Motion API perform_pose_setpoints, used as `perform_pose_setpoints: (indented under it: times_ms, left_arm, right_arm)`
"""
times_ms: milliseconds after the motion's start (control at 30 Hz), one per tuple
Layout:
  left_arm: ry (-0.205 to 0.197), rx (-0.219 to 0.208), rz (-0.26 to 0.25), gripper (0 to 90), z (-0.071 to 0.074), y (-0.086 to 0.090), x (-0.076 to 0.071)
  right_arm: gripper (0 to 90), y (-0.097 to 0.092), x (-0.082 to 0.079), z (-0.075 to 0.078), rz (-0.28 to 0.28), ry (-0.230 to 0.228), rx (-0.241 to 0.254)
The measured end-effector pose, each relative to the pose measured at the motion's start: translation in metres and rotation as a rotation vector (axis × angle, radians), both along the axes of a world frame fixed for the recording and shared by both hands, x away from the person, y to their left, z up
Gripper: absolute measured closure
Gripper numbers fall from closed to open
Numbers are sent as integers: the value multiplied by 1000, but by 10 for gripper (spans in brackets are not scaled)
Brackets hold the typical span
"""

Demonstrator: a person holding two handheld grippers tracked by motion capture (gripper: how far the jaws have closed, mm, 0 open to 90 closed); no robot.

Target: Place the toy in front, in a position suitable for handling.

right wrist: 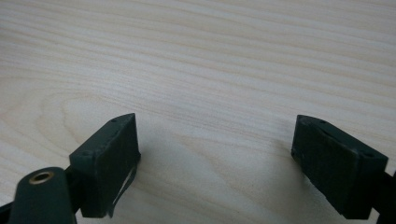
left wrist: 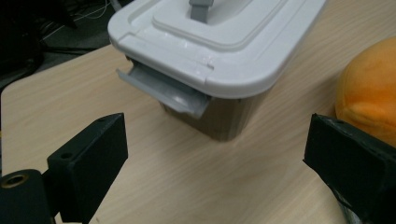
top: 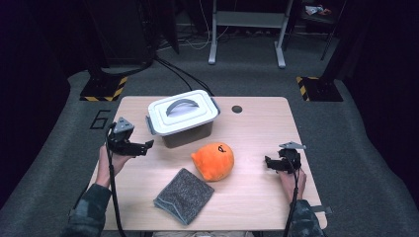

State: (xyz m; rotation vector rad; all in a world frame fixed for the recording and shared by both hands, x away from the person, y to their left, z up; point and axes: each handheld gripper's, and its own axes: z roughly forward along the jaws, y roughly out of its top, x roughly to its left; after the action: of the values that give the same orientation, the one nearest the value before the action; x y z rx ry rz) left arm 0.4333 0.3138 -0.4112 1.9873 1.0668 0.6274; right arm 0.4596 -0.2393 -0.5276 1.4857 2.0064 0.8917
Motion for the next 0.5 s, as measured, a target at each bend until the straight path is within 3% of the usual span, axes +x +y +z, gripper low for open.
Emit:
perform_pose_setpoints:
  times_ms: [100,200,500]
  left_arm:
    - [20,9,14,44,-17,0,-8]
    - [47,48,21,27,-38,-2,-15]
    - [119,16,61,28,-93,3,-26]
  right_arm:
    - [140,0,0,0,-1,0,0]
    - [140,1,0,0,-2,-3,-5]
    - [136,1,-1,0,-1,-5,-12]
